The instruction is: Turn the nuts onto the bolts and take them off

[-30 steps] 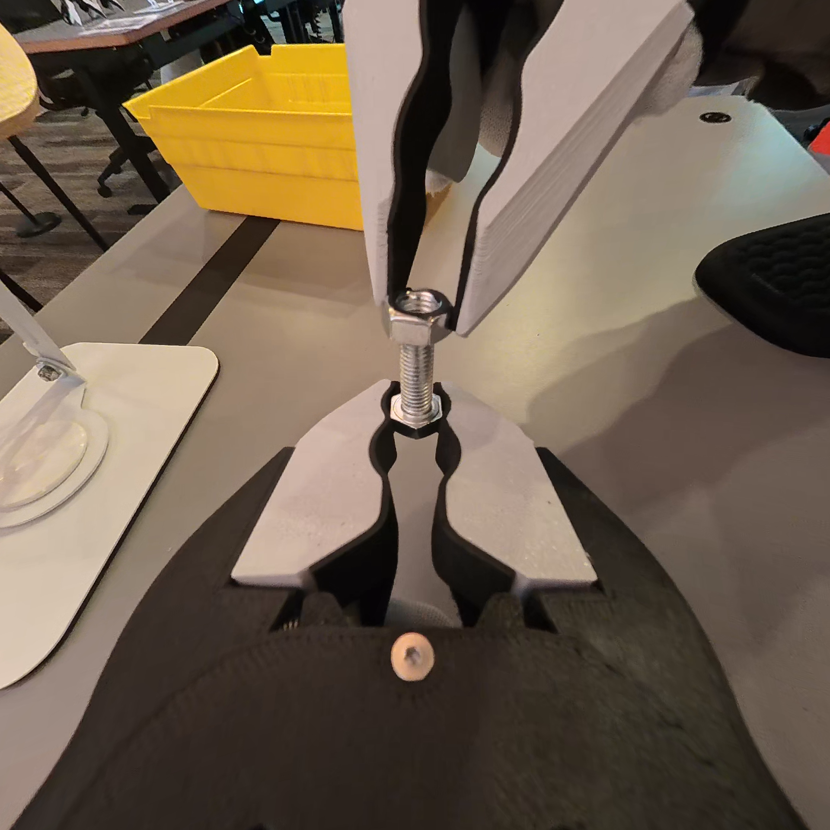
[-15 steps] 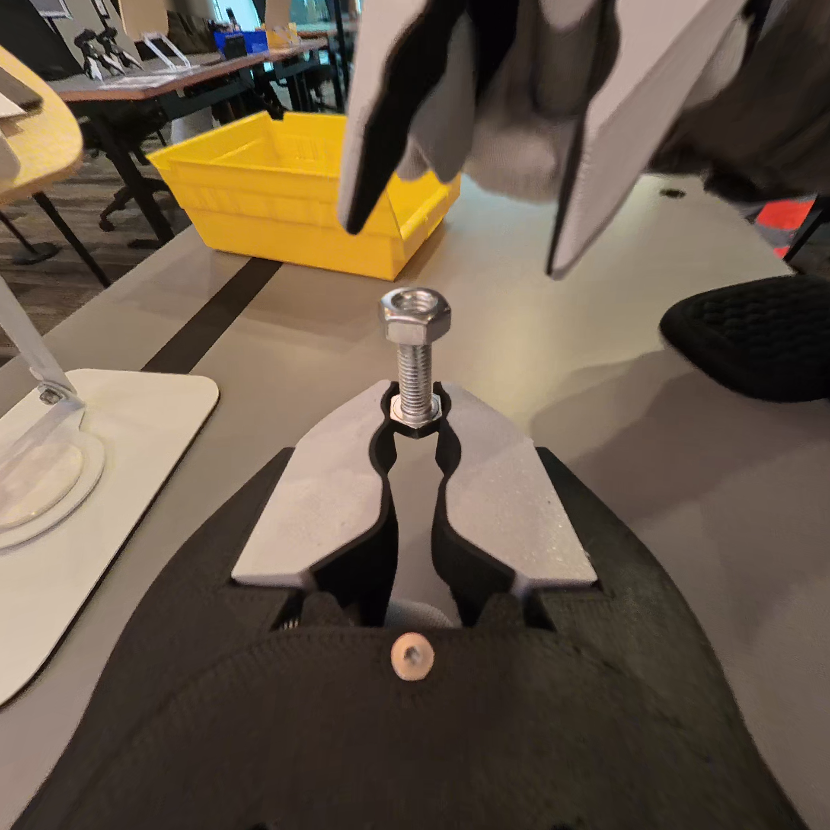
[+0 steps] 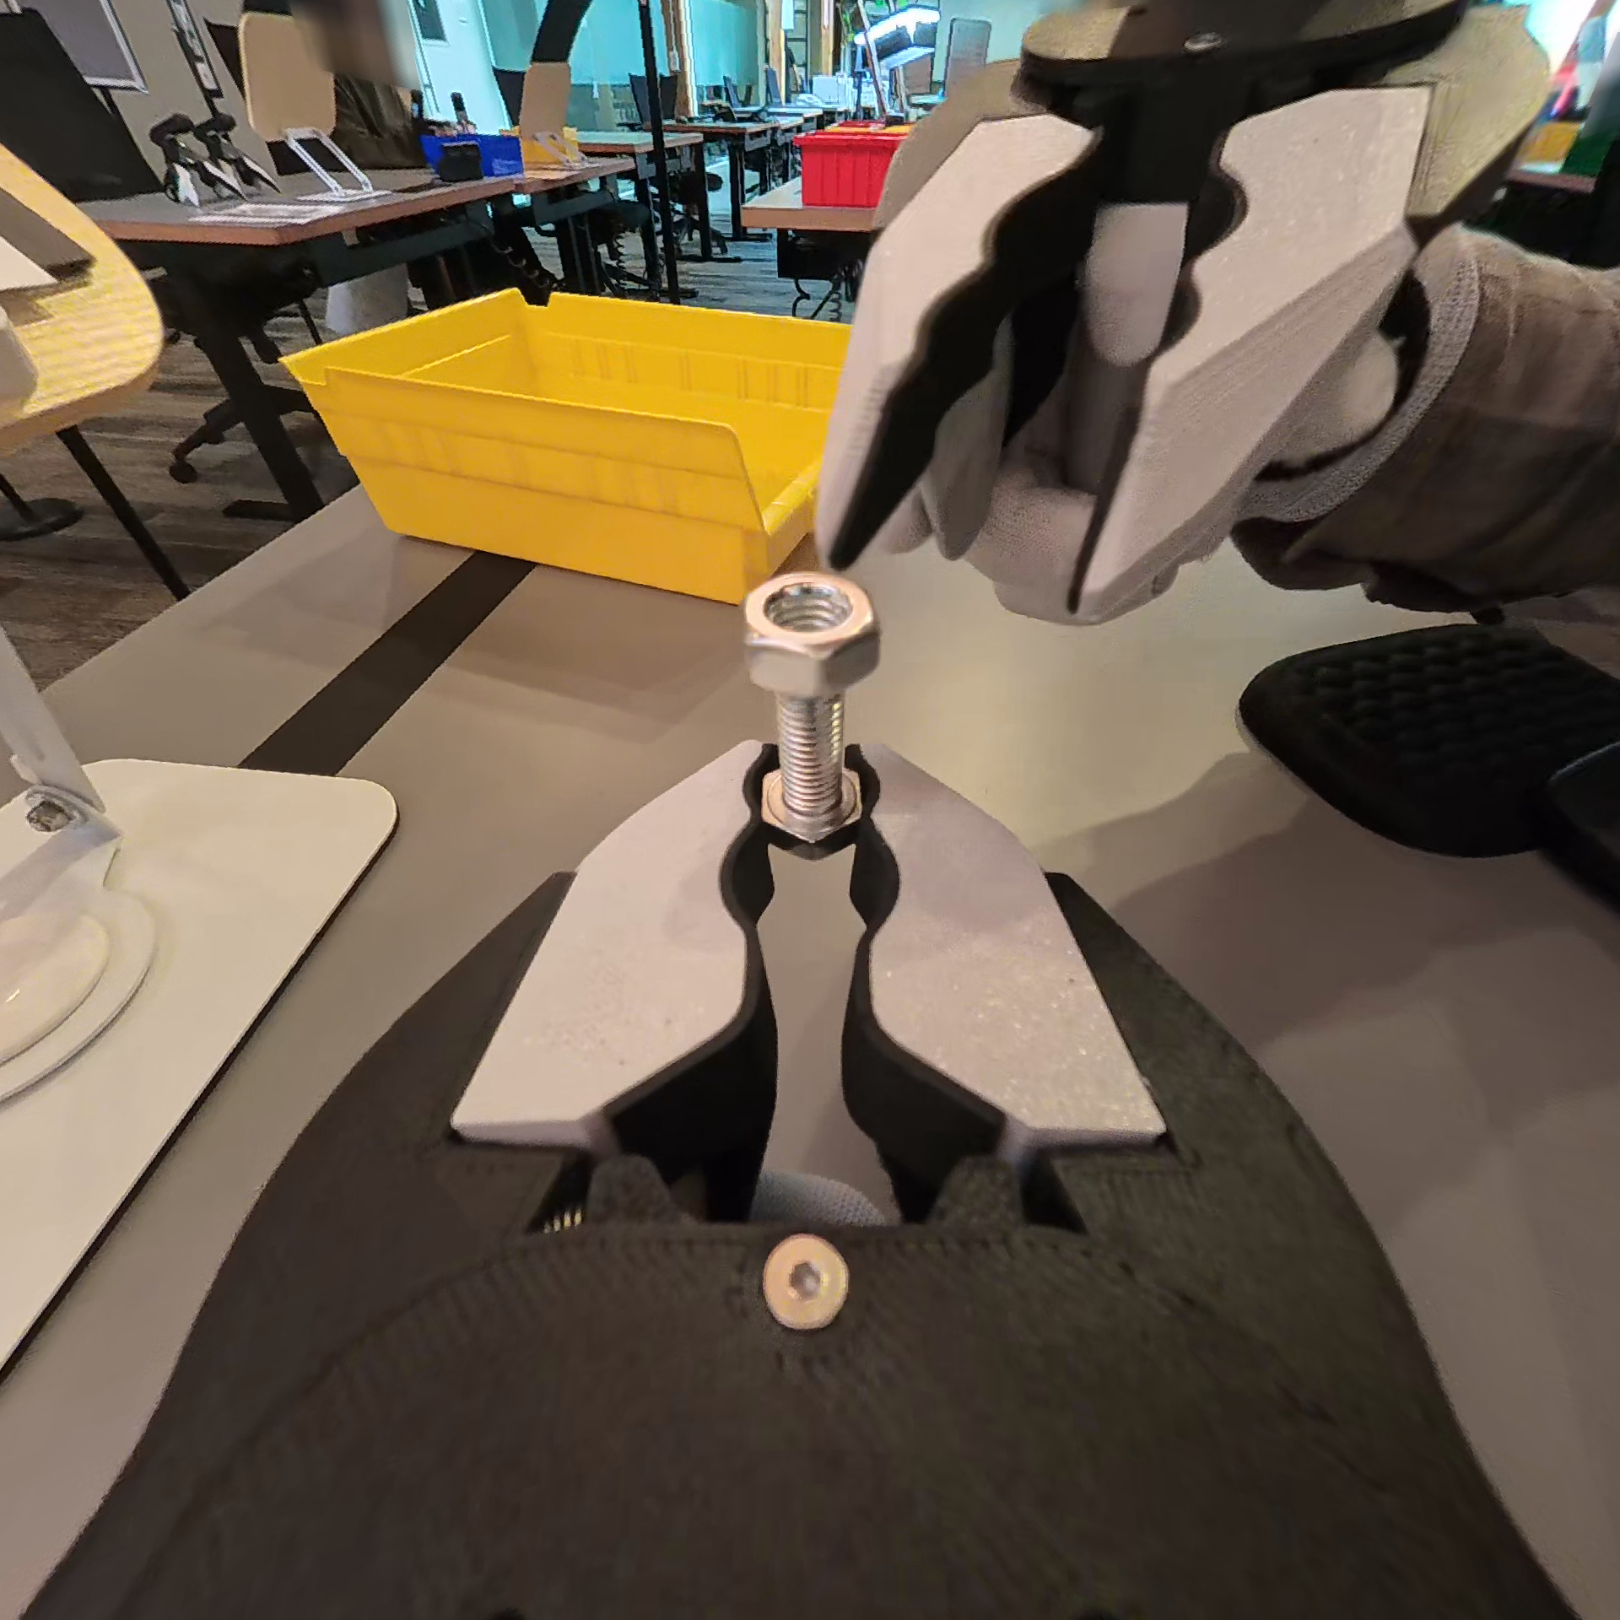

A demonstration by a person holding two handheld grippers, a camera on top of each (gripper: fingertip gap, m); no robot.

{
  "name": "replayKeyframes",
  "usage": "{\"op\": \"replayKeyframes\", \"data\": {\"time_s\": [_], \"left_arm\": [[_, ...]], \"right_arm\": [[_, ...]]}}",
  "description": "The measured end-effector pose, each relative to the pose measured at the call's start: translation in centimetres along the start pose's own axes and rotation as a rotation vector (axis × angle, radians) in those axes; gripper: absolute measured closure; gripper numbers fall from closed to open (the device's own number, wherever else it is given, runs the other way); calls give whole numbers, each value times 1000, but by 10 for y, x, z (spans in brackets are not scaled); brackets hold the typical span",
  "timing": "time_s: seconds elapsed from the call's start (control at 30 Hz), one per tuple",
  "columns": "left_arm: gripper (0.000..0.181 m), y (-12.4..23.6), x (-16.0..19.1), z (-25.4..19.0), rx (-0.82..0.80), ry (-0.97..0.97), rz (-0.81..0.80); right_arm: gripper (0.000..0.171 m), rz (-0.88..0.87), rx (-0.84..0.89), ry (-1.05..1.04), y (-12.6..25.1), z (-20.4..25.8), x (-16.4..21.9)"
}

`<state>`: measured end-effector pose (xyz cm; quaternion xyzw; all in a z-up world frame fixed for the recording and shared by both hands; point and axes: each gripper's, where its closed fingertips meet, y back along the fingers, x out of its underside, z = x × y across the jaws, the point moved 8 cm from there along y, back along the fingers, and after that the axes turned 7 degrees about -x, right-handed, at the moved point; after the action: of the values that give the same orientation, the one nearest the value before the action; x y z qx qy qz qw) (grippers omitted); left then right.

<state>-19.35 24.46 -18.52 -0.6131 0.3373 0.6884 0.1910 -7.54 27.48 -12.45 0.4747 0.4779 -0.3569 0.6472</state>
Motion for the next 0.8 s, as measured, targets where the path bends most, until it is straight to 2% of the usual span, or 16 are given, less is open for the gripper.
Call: {"op": "replayKeyframes", "data": {"time_s": [0.13, 0.33, 0.37, 0.4, 0.43, 0.47, 0.5, 0.57, 0.6, 0.63, 0.67, 0.7, 0.73, 0.77, 0.8], "left_arm": [[167, -1, 2, -1, 1, -2, 13], [167, -3, 3, 0, -6, 1, 41], [167, -3, 4, 1, -13, 1, 48], [167, -3, 4, 2, -16, 10, 57], [167, -3, 5, 3, -16, 13, 65], [167, -3, 6, 3, -15, 11, 74], [167, -3, 6, 2, -14, 10, 81], [167, -6, 6, 0, -6, 6, 92], [167, -7, 7, -1, -4, 3, 98], [167, -8, 7, -1, -4, 2, 106], [167, -9, 8, -2, -5, 2, 113], [167, -9, 8, -1, -7, 5, 121], [167, -9, 9, 0, -14, 11, 124], [167, -8, 10, 2, -23, 22, 131], [167, -8, 11, 3, -16, 25, 133]], "right_arm": [[118, -17, 46, 12, 2, 0, 0], [115, 2, 16, 18, -8, 9, 5], [123, 9, 8, 21, -7, 12, 7], [155, 27, -47, 18, -6, 18, 10], [168, 21, -104, 10, -4, 24, 12], [163, -1, -74, 7, -2, 23, 12], [148, -24, -15, 13, 1, 18, 12], [100, -34, 47, -16, 0, 9, 11], [88, -19, 45, -22, -2, 7, 13], [88, -7, 31, -14, -6, 7, 14], [91, -3, 20, -4, -8, 8, 16], [101, -1, -4, 2, -7, 12, 16], [142, 13, -72, 9, -4, 19, 17], [171, 13, -177, -1, 0, 28, 17], [171, -2, -181, -20, 4, 28, 16]]}}
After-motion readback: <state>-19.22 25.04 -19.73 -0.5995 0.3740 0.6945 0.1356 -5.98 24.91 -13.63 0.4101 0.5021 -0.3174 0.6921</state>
